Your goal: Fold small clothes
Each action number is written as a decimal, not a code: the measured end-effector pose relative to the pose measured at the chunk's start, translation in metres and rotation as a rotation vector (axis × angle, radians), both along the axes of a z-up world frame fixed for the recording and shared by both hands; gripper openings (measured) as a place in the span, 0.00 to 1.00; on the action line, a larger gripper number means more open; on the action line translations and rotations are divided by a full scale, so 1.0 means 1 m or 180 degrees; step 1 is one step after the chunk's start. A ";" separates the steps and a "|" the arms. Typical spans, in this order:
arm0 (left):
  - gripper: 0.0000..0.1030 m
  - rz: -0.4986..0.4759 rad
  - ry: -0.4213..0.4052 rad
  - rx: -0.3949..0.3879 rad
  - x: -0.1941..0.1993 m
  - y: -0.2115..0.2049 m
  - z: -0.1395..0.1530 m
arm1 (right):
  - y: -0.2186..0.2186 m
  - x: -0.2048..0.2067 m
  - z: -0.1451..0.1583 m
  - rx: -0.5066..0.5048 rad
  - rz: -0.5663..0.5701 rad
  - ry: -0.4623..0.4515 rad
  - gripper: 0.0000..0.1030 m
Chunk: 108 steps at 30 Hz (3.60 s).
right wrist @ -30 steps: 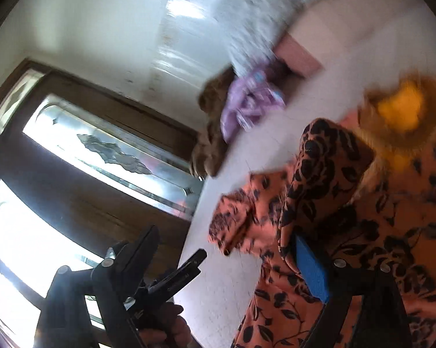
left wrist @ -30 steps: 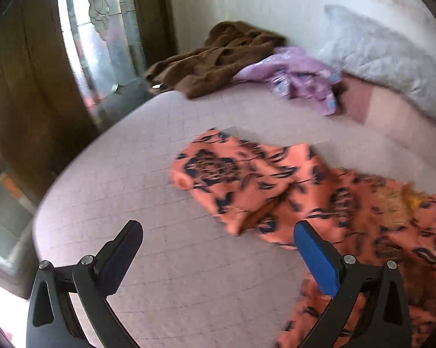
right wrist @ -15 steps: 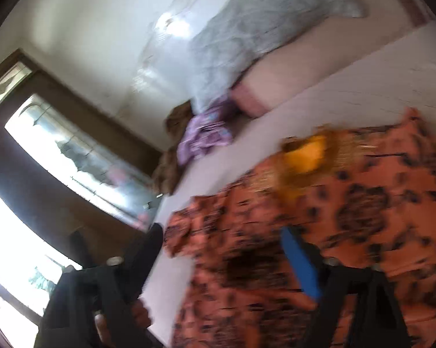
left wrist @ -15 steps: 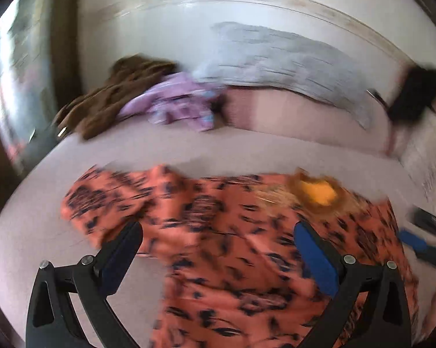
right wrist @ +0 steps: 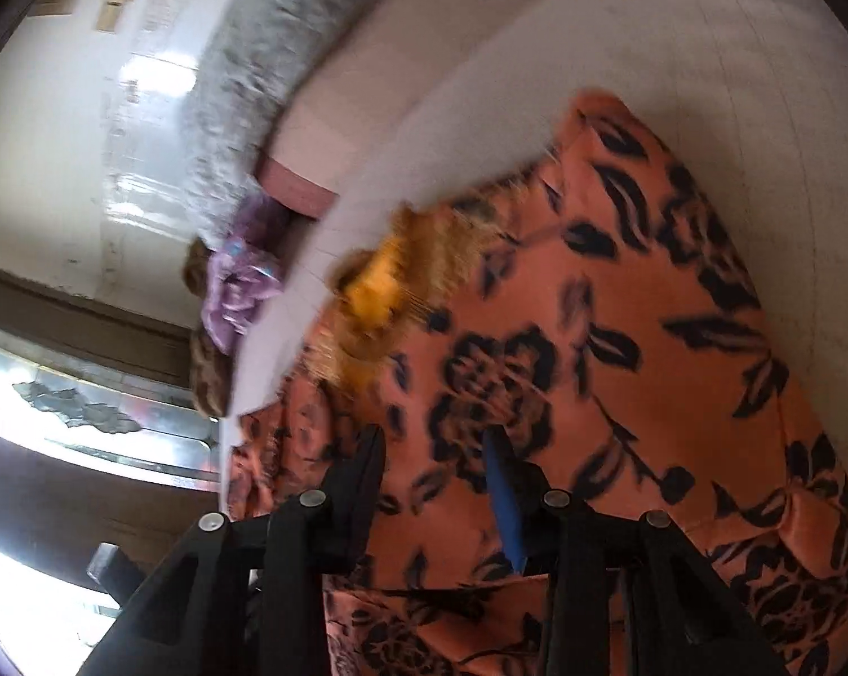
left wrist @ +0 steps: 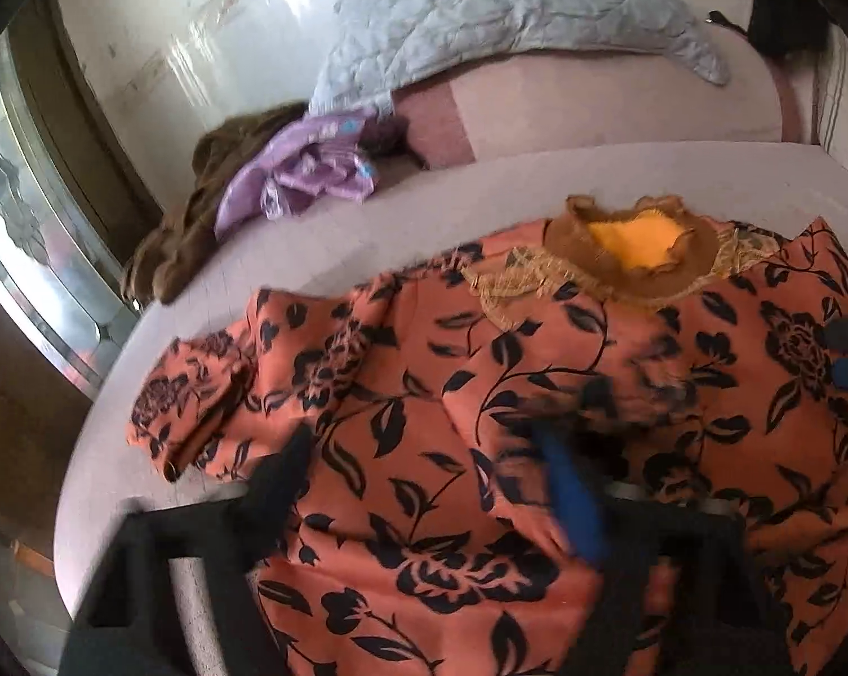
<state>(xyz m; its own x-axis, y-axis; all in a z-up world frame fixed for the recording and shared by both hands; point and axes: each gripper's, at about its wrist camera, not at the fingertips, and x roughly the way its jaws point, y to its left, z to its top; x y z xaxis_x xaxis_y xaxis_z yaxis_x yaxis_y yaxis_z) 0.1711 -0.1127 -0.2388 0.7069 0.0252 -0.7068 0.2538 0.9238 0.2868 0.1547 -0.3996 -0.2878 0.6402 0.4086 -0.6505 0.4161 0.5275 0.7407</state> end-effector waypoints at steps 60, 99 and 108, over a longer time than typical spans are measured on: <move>0.35 0.0717 0.0491 -0.1396 0.035 0.188 0.013 | 0.042 -0.024 0.003 -0.0708 0.0067 0.0013 0.39; 0.65 0.1524 0.0277 -0.1207 0.050 0.240 0.012 | 0.107 -0.013 0.019 -0.0945 0.0940 -0.0187 0.56; 0.73 0.1608 -0.0217 -0.0521 0.048 0.230 0.022 | 0.244 0.035 0.126 -0.1218 0.1995 -0.1101 0.56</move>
<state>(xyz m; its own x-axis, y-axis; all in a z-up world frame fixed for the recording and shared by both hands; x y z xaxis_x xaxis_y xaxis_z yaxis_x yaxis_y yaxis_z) 0.2194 0.1177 -0.2163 0.6798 0.2676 -0.6829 -0.2482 0.9601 0.1292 0.1900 -0.1557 -0.1618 0.5567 0.5473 -0.6249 -0.2604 0.8293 0.4944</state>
